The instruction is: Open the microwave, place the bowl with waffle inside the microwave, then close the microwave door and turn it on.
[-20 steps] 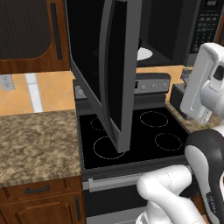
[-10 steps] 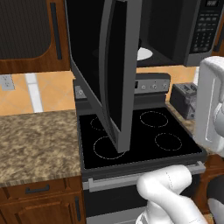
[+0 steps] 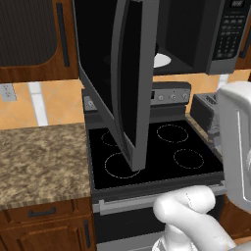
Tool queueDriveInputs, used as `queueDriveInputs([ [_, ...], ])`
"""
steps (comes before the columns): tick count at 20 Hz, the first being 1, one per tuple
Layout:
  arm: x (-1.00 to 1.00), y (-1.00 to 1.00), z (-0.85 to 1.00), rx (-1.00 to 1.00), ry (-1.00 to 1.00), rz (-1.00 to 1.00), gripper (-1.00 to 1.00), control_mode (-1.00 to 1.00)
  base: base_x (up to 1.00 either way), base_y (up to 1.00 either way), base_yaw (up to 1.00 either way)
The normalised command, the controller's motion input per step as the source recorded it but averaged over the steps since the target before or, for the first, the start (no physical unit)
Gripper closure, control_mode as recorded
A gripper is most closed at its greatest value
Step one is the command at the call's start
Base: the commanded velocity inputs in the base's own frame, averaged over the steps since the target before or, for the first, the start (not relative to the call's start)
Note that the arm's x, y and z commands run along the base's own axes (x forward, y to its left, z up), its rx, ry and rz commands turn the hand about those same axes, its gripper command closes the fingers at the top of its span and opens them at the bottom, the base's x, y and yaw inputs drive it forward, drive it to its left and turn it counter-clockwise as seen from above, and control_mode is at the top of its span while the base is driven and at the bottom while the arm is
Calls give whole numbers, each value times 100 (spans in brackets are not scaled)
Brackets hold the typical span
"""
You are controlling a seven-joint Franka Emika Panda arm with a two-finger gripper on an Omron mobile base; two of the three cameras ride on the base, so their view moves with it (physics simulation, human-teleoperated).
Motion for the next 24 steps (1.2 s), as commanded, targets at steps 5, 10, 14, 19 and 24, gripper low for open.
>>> queueDriveInputs([
  [5,-57,50,-19,-10,0,-4,100,-100,0,0,0],
  [10,6,77,-39,-15,0,-8,100,-100,0,0,0],
  [14,96,84,-51,-21,0,-21,100,-100,0,0,0],
  [19,100,36,-37,-25,1,-33,100,-100,0,0,0],
  [24,100,3,-18,-16,-4,-31,100,-100,0,0,0],
])
